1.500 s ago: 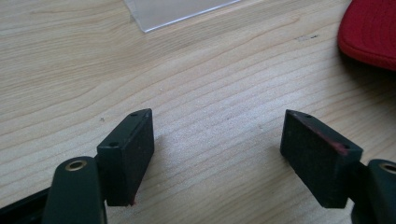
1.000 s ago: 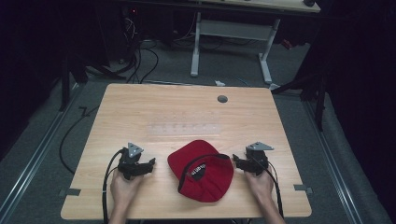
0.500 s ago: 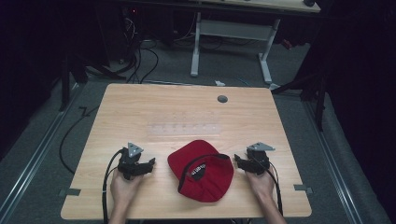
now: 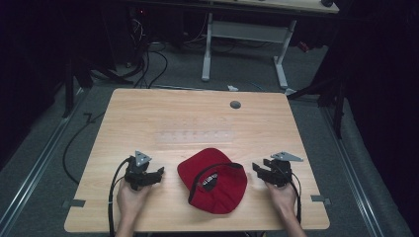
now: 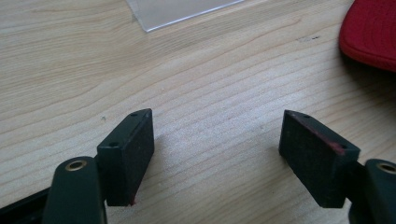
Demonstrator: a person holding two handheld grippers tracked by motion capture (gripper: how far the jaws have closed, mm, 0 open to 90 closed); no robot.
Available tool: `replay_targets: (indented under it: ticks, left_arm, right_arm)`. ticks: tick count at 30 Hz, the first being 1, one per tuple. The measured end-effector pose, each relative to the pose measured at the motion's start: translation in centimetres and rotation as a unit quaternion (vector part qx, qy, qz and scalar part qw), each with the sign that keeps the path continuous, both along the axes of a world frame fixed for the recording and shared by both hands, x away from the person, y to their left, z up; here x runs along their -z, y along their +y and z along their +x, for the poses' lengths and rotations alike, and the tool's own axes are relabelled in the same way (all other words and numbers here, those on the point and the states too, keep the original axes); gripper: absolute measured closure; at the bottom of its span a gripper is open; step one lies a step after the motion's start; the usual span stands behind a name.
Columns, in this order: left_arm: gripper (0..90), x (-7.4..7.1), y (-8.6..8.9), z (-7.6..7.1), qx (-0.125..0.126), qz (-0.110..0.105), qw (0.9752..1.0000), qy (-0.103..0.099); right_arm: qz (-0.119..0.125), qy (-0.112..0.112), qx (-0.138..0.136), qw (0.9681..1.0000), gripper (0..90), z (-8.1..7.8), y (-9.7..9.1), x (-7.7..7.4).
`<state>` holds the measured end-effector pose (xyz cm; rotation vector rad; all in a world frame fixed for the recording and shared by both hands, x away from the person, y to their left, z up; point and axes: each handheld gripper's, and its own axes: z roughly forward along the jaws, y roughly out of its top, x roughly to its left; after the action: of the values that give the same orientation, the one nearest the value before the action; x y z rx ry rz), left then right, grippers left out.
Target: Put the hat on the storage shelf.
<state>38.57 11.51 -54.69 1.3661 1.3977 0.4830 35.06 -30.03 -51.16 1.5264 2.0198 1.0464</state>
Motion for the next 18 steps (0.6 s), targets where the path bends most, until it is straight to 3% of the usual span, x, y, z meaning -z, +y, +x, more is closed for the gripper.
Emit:
replay_targets:
  ticks: [9,18]
  left_arm:
    - [26.5,0.0,0.0,0.0,0.000,0.001,1.0000,0.000]
    - [24.7,0.0,-0.1,0.0,0.003,0.001,1.0000,-0.001]
  right_arm:
    - [0.041,-0.017,0.011,0.9989,41.7,-1.3,-0.9,-1.6]
    - [0.053,-0.030,-0.026,0.9978,38.5,-2.3,-0.5,-3.4]
